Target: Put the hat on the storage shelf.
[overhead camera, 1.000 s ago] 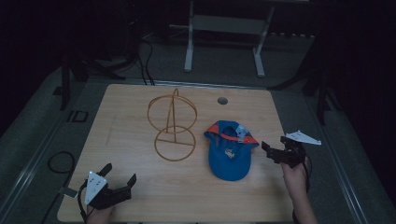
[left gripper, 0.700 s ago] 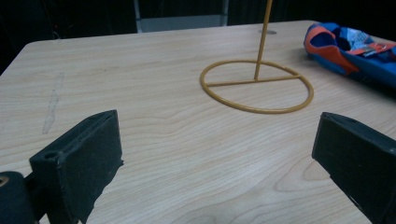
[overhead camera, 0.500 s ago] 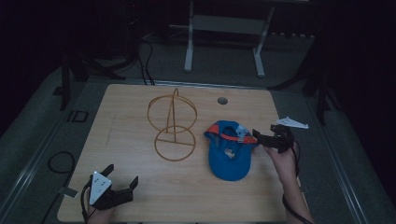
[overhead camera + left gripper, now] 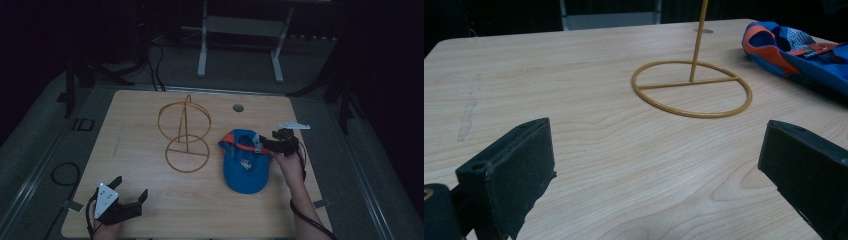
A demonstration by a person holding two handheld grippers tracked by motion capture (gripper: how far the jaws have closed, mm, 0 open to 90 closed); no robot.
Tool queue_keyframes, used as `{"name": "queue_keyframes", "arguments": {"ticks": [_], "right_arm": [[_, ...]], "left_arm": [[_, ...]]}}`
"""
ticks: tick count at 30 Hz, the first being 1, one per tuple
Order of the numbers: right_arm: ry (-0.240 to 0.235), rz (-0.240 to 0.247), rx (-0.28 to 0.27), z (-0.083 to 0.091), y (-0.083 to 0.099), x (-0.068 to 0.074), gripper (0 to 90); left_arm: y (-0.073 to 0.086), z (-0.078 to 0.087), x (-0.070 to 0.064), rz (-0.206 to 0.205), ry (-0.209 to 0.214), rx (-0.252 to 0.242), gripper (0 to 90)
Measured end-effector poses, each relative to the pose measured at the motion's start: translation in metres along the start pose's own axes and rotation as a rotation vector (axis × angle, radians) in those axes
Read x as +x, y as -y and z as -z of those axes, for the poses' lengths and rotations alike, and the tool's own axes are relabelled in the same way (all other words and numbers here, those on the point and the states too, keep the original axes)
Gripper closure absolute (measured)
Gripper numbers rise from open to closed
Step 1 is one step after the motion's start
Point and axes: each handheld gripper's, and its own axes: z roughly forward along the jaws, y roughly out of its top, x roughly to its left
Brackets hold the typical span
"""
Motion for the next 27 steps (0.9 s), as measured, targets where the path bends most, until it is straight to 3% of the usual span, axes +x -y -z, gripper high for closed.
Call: {"name": "queue_keyframes", "arguments": {"ticks": [8, 15, 27], "right_arm": [[0.017, 0.0, 0.061, -0.025, 0.001, -0.001, 44.5], [0.031, 0.008, 0.126, -0.046, 0.013, 0.001, 48.1], [0.064, 0.077, 0.178, -0.059, 0.025, 0.01, 62.3]], "left_arm": [[-0.001, 0.001, -0.001, -0.002, 0.001, -0.007, 2.0], [0.0, 0.001, -0.001, -0.004, 0.005, -0.003, 2.0], [-0.001, 0.002, 0.0, -0.001, 0.007, -0.002, 2.0]]}}
